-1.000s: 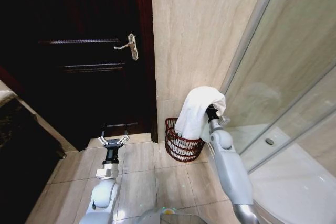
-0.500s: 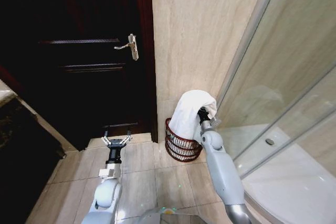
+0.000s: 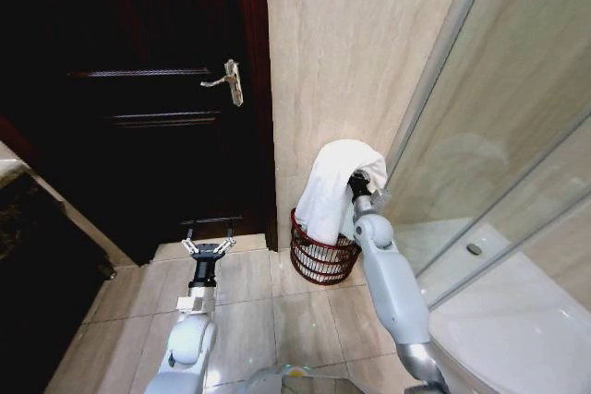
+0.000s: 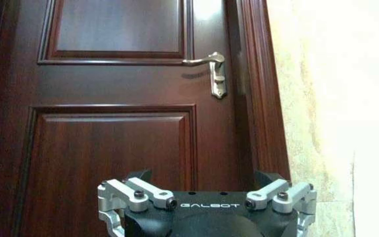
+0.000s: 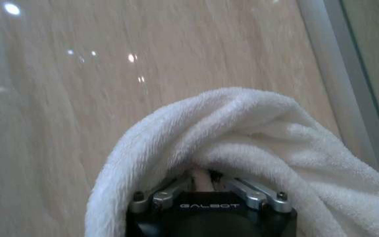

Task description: Discard the used towel into the hamper.

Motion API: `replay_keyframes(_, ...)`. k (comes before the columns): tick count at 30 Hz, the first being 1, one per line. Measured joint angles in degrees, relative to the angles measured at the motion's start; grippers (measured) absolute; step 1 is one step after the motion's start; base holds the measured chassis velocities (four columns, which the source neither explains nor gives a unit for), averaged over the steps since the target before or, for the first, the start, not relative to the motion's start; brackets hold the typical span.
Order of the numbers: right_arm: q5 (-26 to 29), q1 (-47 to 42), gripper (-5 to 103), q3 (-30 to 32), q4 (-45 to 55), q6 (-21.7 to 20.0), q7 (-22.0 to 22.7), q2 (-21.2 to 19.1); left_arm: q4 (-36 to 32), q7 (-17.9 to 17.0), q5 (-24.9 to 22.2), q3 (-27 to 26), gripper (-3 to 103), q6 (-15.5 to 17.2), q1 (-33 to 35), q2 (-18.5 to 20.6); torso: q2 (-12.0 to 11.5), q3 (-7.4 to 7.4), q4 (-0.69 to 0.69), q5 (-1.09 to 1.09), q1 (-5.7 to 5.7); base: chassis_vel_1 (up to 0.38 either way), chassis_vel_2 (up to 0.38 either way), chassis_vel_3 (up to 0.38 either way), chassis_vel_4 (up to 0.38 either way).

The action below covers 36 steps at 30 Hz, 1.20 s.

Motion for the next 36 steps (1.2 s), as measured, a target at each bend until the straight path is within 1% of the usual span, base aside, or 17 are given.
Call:
replay_keyframes(3,-0.6,-0.9,6,1.3,-2.3,0.7,-0.6,0.1,0.5,0.1,-0.1,-0.4,100,-0.4,0.0,0.0,0.0,0.0,-0.01,0.0,0.0,0.0,0.0,0.0,0.0)
replay_keyframes(8,-0.9,-2.0,6,2.0,-3.3,1.2,-0.7,-0.1,0.7,0.1,-0.2,-0.3,100,-0.5,0.0,0.0,0.0,0.0,-0.01,0.0,0.0,0.0,0.0,0.0,0.0)
replay_keyframes(12,-0.9,-5.6,6,2.1,-2.1,0.8,-0.7,-0.5,1.1,0.1,-0.2,-0.2,100,-0.9,-0.1,-0.1,0.0,0.0,-0.02,0.0,0.0,0.0,0.0,0.0,0.0)
replay_keyframes(19,-0.9,-6.9,6,2.2,-3.2,-0.4,-0.8,-0.3,1.2,0.1,-0.7,-0.4,100,-1.3,0.2,-0.2,0.0,0.0,-0.01,0.0,0.0,0.0,0.0,0.0,0.0)
replay_keyframes(20,-0.8,-7.5,6,2.2,-3.3,-1.7,-0.8,-0.3,1.2,0.1,-0.7,-0.4,100,-1.3,0.4,-0.2,0.0,0.0,-0.01,0.01,0.0,0.0,0.0,0.0,0.0)
replay_keyframes(21,-0.8,-7.5,6,2.2,-3.3,-1.7,-0.8,-0.3,1.2,0.1,-0.7,-0.4,100,-1.3,0.4,-0.2,0.0,0.0,-0.01,0.01,0.0,0.0,0.0,0.0,0.0)
replay_keyframes(24,1.0,-8.7,6,2.4,-2.7,-6.5,0.0,-1.0,1.1,0.1,-0.8,-0.4,100,-1.4,0.6,-0.2,0.0,0.0,-0.01,0.01,0.0,0.0,0.0,0.0,0.0)
replay_keyframes(25,1.0,-8.7,6,2.4,-2.7,-6.5,0.0,-1.0,1.1,0.1,-0.8,-0.4,100,-1.4,0.6,-0.2,0.0,0.0,-0.01,0.01,0.0,0.0,0.0,0.0,0.0)
replay_keyframes(26,1.5,-8.9,6,2.4,-2.5,-7.4,0.4,-1.2,1.0,0.1,-0.8,-0.4,100,-1.4,0.7,-0.2,0.0,0.0,-0.01,0.01,0.0,0.0,0.0,0.0,0.0)
replay_keyframes(28,4.1,-9.8,6,2.4,-0.6,-11.8,2.3,-2.1,0.9,0.1,-1.0,-0.4,100,-1.4,0.6,-0.2,0.0,0.0,-0.02,0.01,0.0,0.0,0.0,0.0,0.0)
replay_keyframes(29,4.1,-9.8,6,2.4,-0.6,-11.8,2.3,-2.1,0.9,0.1,-1.0,-0.4,100,-1.4,0.6,-0.2,0.0,0.0,-0.02,0.01,0.0,0.0,0.0,0.0,0.0)
replay_keyframes(33,8.2,-11.2,6,2.3,2.8,-18.2,5.4,-2.8,1.2,0.2,-1.1,-0.4,100,-1.5,0.5,-0.1,0.0,0.0,-0.02,0.0,0.0,0.0,0.0,0.0,0.0)
replay_keyframes(36,8.9,-11.4,6,2.4,3.2,-19.7,6.2,-3.0,1.3,0.2,-1.1,-0.4,100,-1.6,0.6,0.0,0.0,0.0,-0.01,0.01,0.0,0.0,0.0,0.0,0.0)
